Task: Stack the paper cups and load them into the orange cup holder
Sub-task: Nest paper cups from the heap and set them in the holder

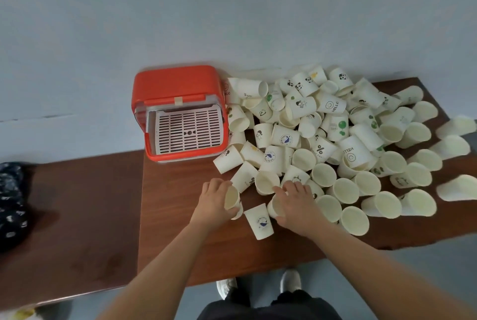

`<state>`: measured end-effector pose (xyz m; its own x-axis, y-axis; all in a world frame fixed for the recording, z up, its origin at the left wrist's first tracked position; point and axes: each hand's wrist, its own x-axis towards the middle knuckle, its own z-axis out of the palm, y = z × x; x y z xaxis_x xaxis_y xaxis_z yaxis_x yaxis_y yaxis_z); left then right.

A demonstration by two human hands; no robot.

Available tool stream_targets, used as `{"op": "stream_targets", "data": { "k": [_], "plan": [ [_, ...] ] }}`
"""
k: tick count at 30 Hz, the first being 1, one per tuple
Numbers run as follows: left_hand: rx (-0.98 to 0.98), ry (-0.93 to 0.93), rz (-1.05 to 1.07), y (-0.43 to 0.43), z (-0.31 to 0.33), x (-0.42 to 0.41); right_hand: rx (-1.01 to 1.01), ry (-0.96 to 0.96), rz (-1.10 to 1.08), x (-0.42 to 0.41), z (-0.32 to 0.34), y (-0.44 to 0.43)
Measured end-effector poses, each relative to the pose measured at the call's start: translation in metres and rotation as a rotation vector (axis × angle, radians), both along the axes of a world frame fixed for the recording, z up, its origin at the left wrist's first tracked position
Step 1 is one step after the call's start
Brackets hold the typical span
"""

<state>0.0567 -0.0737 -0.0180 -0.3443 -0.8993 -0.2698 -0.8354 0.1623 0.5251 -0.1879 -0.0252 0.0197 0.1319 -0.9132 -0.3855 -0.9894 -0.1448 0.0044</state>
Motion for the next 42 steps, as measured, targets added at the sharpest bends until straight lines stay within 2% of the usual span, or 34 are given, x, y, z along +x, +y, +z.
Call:
{"op": "stream_targets", "data": {
  "k": [3,7,13,19,24,33,42],
  "plan": [
    [0.002,0.076,0.084,-0.007,0.013,0.003,0.08,-0.09,-0.036,-0.006,0.027,-0.011],
    [-0.028,0.12,0.227,-0.018,0.036,0.007,0.073,-0.312,-0.124,-0.017,0.062,-0.043],
    [0.039,0.233,0.536,-0.023,0.073,0.02,0.026,-0.587,-0.182,-0.011,0.08,-0.089],
    [0.01,0.27,0.712,-0.027,0.092,0.055,-0.051,-0.689,-0.105,0.03,0.092,-0.12],
    [-0.08,0.19,0.717,-0.047,0.091,0.077,-0.065,-0.732,-0.067,0.069,0.09,-0.14],
    [-0.053,0.174,0.722,-0.12,0.066,0.095,-0.092,-0.749,-0.232,0.116,0.063,-0.169],
    [-0.045,-0.019,0.516,-0.182,0.025,0.129,-0.153,-0.729,-0.349,0.151,0.032,-0.192]
  ]
}}
